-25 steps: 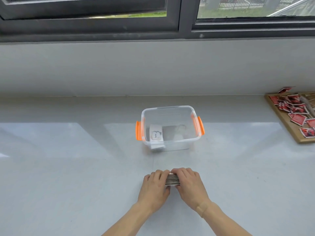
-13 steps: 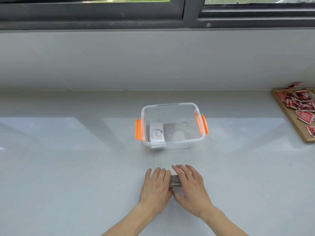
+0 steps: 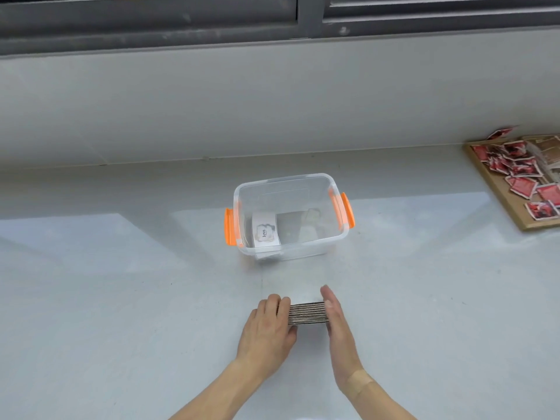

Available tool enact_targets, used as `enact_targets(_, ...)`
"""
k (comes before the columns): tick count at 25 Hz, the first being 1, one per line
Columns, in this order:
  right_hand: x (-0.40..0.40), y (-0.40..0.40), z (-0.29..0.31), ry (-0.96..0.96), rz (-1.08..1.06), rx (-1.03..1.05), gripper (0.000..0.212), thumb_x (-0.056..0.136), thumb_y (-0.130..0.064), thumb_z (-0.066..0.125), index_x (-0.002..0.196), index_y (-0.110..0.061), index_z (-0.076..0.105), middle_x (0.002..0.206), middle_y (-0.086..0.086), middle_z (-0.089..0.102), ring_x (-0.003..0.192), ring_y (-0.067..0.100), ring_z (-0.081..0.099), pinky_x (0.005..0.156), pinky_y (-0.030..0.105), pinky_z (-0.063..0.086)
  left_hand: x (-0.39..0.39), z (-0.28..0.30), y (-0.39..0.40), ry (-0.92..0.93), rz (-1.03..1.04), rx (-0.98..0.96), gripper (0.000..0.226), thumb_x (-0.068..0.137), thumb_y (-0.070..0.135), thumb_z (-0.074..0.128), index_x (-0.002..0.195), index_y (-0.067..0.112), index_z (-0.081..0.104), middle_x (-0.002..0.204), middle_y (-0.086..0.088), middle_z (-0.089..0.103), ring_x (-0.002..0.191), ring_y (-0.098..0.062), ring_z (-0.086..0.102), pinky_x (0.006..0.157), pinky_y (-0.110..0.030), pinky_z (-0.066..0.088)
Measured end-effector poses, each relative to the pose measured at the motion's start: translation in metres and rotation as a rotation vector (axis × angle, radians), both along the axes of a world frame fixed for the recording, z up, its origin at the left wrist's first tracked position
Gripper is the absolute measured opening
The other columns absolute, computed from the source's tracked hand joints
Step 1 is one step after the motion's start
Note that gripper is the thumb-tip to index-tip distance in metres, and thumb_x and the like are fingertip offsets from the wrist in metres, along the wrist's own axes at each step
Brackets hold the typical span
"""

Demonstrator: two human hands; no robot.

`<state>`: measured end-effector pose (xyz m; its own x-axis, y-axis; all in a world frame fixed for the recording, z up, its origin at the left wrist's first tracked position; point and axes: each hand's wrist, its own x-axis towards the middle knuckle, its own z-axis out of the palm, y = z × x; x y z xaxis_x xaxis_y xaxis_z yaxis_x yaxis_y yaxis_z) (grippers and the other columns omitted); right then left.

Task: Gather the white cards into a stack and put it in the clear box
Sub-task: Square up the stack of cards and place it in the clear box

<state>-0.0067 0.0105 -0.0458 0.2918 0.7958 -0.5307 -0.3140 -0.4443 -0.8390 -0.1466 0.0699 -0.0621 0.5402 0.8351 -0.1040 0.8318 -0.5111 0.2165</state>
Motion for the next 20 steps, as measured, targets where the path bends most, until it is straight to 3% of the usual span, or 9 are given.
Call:
enact_targets(4, 0.004, -0.001, 0.001, -0.063, -0.161, 0.011, 0.046, 0.099, -0.044, 0.039, 0.145, -0.04, 0.031, 0.154, -0.023, 0.031, 0.122, -0.029, 0.027, 0.112, 0.023, 0.017, 0.0, 0.003, -0.002, 0.01, 0.013, -0.027, 0.04, 0.066, 0.034, 0.078, 0.097, 0.017, 0.059, 0.091, 0.0, 0.06, 0.072, -0.021, 0.059, 0.055, -0.03, 0.051)
enact_targets(7, -0.007, -0.001, 0.004, -0.024, 0.0, -0.009, 0.054, 0.093, -0.053, 0.039, 0.145, -0.04, 0.032, 0.153, -0.025, 0.031, 0.126, -0.026, 0.025, 0.11, 0.023, 0.016, 0.0, 0.006, -0.001, 0.005, 0.008, -0.051, 0.04, 0.066, 0.033, 0.079, 0.097, 0.016, 0.061, 0.092, -0.002, 0.061, 0.072, -0.022, 0.06, 0.055, -0.031, 0.052)
enact_targets(9, -0.006, 0.0, 0.004, -0.085, 0.09, -0.001, 0.048, 0.097, -0.044, 0.044, 0.143, -0.043, 0.031, 0.154, -0.023, 0.029, 0.135, -0.016, 0.022, 0.11, 0.022, 0.015, 0.0, 0.006, 0.0, 0.019, 0.007, -0.07, 0.038, 0.073, 0.035, 0.075, 0.103, 0.015, 0.06, 0.096, -0.003, 0.061, 0.078, -0.023, 0.059, 0.061, -0.033, 0.052)
enact_targets(11, 0.004, 0.001, 0.001, -0.316, 0.212, 0.049, 0.062, 0.097, -0.023, 0.056, 0.145, -0.041, 0.02, 0.158, -0.02, 0.018, 0.143, -0.007, 0.011, 0.113, 0.023, 0.013, -0.001, 0.003, 0.001, 0.022, 0.024, -0.073, 0.036, 0.083, 0.037, 0.064, 0.112, 0.015, 0.056, 0.106, -0.003, 0.057, 0.088, -0.025, 0.057, 0.072, -0.035, 0.05)
enact_targets(14, 0.013, 0.009, -0.003, -0.968, 0.658, 0.194, 0.087, 0.083, -0.026, 0.061, 0.153, -0.022, 0.009, 0.161, -0.012, 0.004, 0.148, 0.009, -0.01, 0.119, 0.029, 0.006, -0.001, -0.002, 0.001, 0.009, 0.022, -0.087, 0.037, 0.09, 0.038, 0.053, 0.12, 0.018, 0.048, 0.116, -0.002, 0.05, 0.1, -0.026, 0.052, 0.082, -0.035, 0.045)
enact_targets(15, 0.012, 0.014, -0.005, -1.123, 0.78, 0.242, 0.087, 0.081, -0.027, 0.061, 0.153, -0.016, 0.013, 0.162, -0.006, 0.009, 0.15, 0.017, -0.008, 0.12, 0.033, 0.007, -0.001, -0.003, 0.001, 0.006, 0.017, -0.08, 0.037, 0.09, 0.038, 0.052, 0.121, 0.018, 0.047, 0.116, -0.001, 0.05, 0.101, -0.026, 0.052, 0.082, -0.035, 0.044)
enact_targets(17, 0.006, 0.021, -0.004, -1.3, 0.897, 0.25, 0.073, 0.079, -0.024, 0.064, 0.145, -0.01, 0.035, 0.154, 0.003, 0.036, 0.147, 0.03, 0.019, 0.121, 0.044, 0.017, -0.002, -0.004, 0.003, 0.007, 0.016, -0.069, 0.038, 0.091, 0.038, 0.051, 0.124, 0.019, 0.046, 0.117, 0.0, 0.05, 0.102, -0.025, 0.052, 0.084, -0.035, 0.044)
enact_targets(19, 0.002, 0.024, -0.005, -1.367, 0.92, 0.207, 0.055, 0.077, -0.026, 0.069, 0.128, -0.014, 0.053, 0.129, 0.001, 0.058, 0.123, 0.032, 0.052, 0.109, 0.049, 0.039, -0.005, -0.006, 0.005, -0.028, 0.017, -0.07, 0.039, 0.09, 0.037, 0.049, 0.126, 0.021, 0.045, 0.121, 0.002, 0.049, 0.104, -0.022, 0.051, 0.087, -0.033, 0.042)
enact_targets(20, 0.002, 0.023, -0.006, -1.39, 0.905, 0.209, 0.049, 0.075, -0.029, 0.073, 0.12, -0.017, 0.057, 0.116, -0.002, 0.062, 0.106, 0.028, 0.059, 0.096, 0.044, 0.049, -0.007, -0.008, 0.006, -0.085, 0.025, -0.093, 0.041, 0.088, 0.036, 0.05, 0.127, 0.023, 0.045, 0.123, 0.004, 0.049, 0.107, -0.02, 0.051, 0.09, -0.031, 0.041)
